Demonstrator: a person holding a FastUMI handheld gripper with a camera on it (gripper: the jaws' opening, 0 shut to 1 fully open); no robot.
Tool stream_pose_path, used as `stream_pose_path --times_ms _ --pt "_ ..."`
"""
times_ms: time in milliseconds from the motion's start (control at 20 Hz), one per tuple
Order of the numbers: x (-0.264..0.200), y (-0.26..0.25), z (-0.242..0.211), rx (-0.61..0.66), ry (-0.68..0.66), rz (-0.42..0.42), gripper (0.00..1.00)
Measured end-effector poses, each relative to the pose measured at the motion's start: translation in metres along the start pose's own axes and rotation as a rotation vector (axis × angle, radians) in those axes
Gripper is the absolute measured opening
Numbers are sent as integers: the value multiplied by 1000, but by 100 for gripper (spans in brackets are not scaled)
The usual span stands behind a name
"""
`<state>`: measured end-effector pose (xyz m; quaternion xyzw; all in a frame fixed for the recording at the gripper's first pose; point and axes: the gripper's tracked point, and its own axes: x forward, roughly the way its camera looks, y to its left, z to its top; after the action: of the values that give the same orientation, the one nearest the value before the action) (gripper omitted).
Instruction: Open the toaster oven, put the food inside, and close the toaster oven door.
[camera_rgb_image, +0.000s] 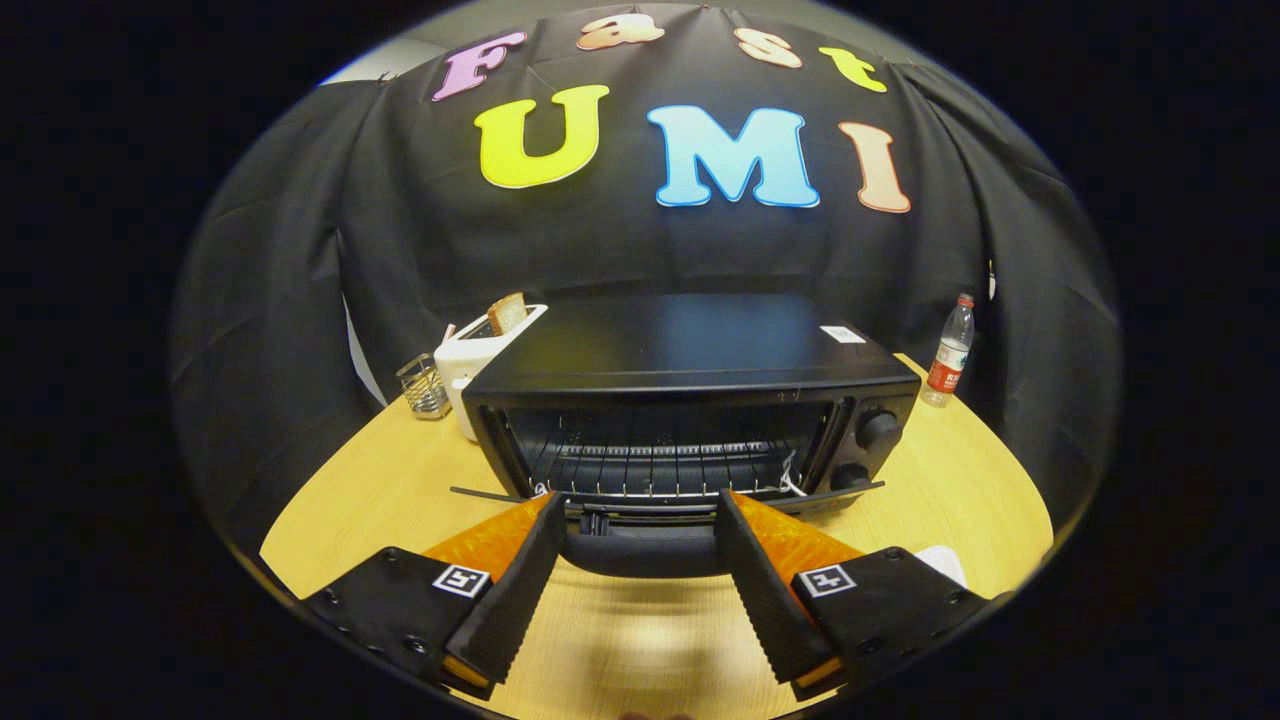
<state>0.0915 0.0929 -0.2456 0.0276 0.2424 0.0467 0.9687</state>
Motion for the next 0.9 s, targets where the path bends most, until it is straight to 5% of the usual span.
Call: stream_pose_path --times_ms 250,450,900 --pt "-14 -2 -49 60 110 15 96" --pt "-7 -6 -106 152 325 9 97" --pt "-54 -60 -111 160 404 6 99"
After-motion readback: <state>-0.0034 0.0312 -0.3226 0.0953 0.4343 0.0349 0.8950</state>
